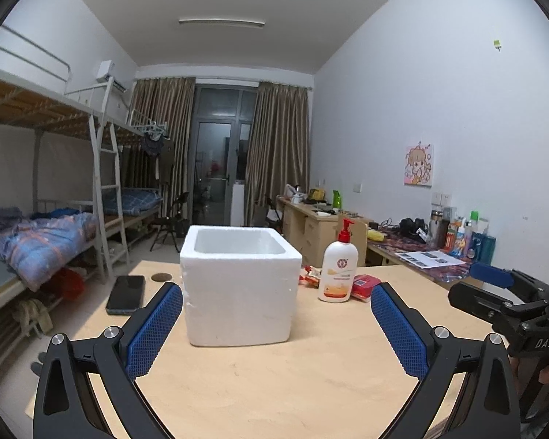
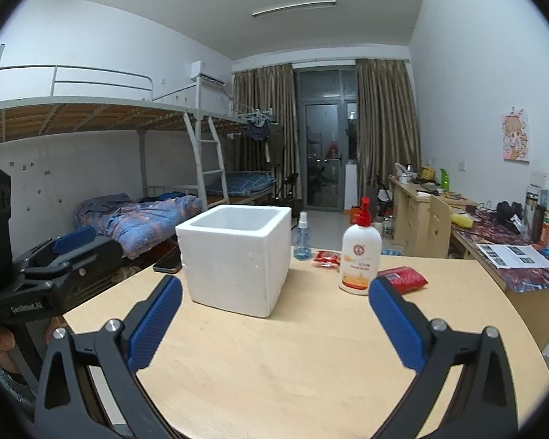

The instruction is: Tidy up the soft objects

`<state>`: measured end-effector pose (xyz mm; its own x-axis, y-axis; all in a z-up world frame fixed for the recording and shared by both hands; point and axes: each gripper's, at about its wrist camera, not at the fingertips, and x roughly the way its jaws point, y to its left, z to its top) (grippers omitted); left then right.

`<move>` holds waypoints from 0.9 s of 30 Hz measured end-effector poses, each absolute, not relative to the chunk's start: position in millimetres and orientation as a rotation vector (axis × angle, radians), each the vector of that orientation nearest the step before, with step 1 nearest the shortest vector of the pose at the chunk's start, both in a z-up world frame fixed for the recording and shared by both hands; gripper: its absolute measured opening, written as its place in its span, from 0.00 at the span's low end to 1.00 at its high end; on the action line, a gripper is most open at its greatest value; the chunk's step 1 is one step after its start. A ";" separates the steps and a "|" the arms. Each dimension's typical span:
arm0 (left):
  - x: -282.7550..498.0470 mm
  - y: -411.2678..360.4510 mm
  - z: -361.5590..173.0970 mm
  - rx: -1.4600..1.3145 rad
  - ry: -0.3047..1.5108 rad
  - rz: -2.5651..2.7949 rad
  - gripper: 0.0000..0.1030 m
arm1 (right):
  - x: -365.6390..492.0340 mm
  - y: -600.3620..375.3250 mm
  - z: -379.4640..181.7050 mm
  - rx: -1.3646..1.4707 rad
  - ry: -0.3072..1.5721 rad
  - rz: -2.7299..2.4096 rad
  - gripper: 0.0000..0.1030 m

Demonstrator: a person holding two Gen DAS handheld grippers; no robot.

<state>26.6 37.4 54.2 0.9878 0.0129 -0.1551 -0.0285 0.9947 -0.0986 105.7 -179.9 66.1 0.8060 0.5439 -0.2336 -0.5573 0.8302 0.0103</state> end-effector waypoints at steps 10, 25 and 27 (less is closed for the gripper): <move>24.3 37.3 23.3 -0.120 0.190 -0.020 1.00 | 93.3 -185.2 43.2 -0.027 0.267 0.590 1.00; -3.0 25.8 18.2 -0.083 0.188 0.011 1.00 | 76.3 -184.2 35.2 0.016 0.261 0.579 1.00; -5.9 23.0 17.5 -0.074 0.189 0.008 1.00 | 73.0 -183.6 35.1 0.019 0.259 0.576 1.00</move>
<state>-5.9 23.0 17.5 0.9822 0.0007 -0.1876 -0.0147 0.9972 -0.0732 73.0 -183.6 35.1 0.8072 0.5406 -0.2372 -0.5359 0.8395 0.0896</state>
